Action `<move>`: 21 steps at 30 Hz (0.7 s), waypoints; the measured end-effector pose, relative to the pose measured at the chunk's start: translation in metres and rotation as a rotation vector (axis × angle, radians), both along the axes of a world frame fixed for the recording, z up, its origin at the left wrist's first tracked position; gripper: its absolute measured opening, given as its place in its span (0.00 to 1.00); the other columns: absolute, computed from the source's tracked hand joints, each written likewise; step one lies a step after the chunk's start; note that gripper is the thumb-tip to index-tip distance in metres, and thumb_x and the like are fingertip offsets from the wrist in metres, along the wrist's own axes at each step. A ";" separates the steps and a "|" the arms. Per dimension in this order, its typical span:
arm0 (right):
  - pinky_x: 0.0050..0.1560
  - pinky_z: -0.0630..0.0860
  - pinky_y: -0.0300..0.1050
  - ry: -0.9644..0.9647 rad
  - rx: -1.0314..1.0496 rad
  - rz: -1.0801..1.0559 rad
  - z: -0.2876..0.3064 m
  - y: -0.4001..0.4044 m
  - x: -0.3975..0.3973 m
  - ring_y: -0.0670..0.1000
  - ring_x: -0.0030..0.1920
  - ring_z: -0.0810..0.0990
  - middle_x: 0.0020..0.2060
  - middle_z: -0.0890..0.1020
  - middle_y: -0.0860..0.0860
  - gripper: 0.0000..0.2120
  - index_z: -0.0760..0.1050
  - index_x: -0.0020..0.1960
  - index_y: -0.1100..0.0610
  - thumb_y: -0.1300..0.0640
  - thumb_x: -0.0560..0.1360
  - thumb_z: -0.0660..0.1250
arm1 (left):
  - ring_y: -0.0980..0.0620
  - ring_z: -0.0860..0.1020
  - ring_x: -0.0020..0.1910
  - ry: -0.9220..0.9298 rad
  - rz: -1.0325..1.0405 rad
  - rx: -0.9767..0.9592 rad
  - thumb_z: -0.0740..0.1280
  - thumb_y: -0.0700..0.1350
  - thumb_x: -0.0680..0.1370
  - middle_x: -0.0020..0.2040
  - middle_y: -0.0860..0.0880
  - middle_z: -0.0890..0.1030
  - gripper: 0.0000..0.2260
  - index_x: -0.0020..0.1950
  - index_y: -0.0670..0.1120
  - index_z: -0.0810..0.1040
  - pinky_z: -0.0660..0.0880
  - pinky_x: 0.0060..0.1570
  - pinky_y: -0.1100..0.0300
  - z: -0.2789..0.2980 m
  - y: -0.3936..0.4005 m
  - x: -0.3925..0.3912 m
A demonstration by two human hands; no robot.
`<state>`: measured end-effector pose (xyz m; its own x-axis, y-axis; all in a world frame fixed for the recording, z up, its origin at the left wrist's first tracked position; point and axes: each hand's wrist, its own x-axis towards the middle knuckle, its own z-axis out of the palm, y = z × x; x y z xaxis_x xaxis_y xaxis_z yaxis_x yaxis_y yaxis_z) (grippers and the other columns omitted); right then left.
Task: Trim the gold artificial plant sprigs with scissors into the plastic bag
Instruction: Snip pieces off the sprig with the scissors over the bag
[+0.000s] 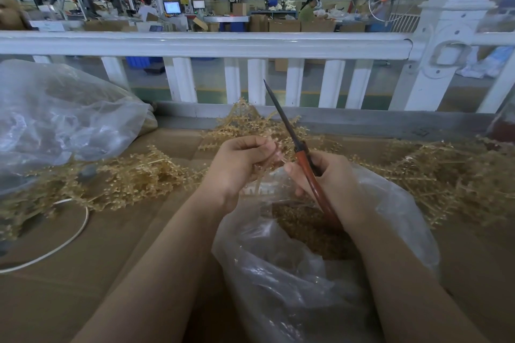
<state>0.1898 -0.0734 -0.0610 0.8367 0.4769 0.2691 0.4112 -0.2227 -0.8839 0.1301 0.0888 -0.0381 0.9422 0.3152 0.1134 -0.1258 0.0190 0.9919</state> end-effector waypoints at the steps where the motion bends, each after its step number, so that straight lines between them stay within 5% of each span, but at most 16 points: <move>1: 0.32 0.74 0.29 -0.008 -0.005 -0.014 -0.001 0.000 0.001 0.41 0.27 0.80 0.28 0.83 0.46 0.15 0.80 0.38 0.53 0.42 0.73 0.74 | 0.56 0.79 0.36 -0.007 0.001 -0.019 0.68 0.40 0.79 0.36 0.50 0.83 0.09 0.39 0.46 0.83 0.73 0.38 0.67 0.000 0.002 0.000; 6: 0.39 0.79 0.42 -0.048 -0.009 -0.118 -0.003 -0.001 0.004 0.43 0.35 0.83 0.35 0.84 0.43 0.34 0.81 0.41 0.50 0.20 0.58 0.68 | 0.59 0.76 0.32 -0.084 0.036 0.056 0.69 0.42 0.78 0.33 0.52 0.82 0.11 0.37 0.47 0.84 0.74 0.34 0.69 -0.001 0.008 -0.001; 11: 0.39 0.74 0.42 -0.110 -0.021 -0.225 -0.004 -0.002 0.005 0.39 0.39 0.81 0.37 0.83 0.38 0.30 0.78 0.42 0.48 0.22 0.62 0.63 | 0.58 0.81 0.42 -0.126 0.047 0.110 0.70 0.44 0.78 0.37 0.51 0.84 0.08 0.40 0.44 0.85 0.74 0.43 0.71 -0.002 0.013 0.000; 15: 0.38 0.73 0.41 -0.147 -0.064 -0.264 -0.002 -0.005 0.006 0.37 0.39 0.80 0.39 0.81 0.33 0.32 0.77 0.42 0.46 0.18 0.62 0.61 | 0.61 0.81 0.42 -0.114 0.025 0.079 0.70 0.45 0.77 0.38 0.54 0.85 0.10 0.37 0.51 0.86 0.75 0.43 0.64 -0.002 0.014 0.000; 21: 0.39 0.74 0.40 -0.219 -0.329 -0.174 -0.007 -0.005 0.004 0.41 0.39 0.78 0.37 0.81 0.41 0.35 0.73 0.46 0.42 0.15 0.57 0.54 | 0.58 0.80 0.41 -0.190 0.077 0.035 0.70 0.41 0.77 0.38 0.53 0.84 0.08 0.40 0.48 0.85 0.75 0.44 0.68 -0.002 0.012 0.000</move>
